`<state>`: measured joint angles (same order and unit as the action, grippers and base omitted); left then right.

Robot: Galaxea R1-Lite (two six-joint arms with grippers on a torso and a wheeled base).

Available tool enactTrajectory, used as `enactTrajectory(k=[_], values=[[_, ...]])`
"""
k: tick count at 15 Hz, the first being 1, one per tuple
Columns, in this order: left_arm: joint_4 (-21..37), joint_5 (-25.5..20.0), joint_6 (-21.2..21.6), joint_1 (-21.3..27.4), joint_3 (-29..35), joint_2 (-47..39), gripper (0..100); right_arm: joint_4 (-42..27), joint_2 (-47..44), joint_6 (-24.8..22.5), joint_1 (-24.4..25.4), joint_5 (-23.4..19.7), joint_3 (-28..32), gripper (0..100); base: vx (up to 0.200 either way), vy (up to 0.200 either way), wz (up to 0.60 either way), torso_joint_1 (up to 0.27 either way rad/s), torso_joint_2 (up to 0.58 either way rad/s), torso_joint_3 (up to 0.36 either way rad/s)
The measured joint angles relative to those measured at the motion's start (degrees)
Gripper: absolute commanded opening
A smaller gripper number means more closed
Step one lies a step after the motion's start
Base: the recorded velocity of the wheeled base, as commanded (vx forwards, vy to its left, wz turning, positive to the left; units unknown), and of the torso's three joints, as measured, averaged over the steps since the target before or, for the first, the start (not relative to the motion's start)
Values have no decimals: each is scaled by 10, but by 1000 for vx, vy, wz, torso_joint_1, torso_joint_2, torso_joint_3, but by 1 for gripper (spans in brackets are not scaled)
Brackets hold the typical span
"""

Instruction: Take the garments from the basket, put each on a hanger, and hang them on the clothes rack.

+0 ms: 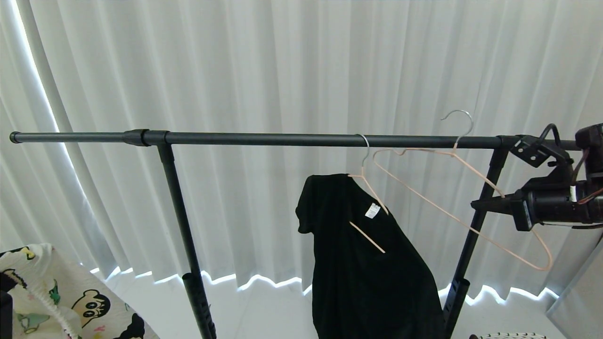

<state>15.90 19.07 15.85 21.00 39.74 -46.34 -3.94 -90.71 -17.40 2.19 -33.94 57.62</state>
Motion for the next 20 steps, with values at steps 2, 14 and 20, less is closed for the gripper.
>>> enactTrajectory(k=[2, 14, 20], values=[[-3, 0, 0, -1, -5, 0, 0, -2, 38, 9, -2, 4, -26, 0, 0, 0, 0, 0, 0, 0], [-20, 1, 0, -71, -39, -1, 0, -196, 372, 68, -10, 280, -172, 0, 0, 0, 0, 0, 0, 0], [-21, 1, 1, -87, -50, -2, 0, -249, 456, 67, -10, 298, -171, 0, -200, 0, 0, 0, 3, 6]])
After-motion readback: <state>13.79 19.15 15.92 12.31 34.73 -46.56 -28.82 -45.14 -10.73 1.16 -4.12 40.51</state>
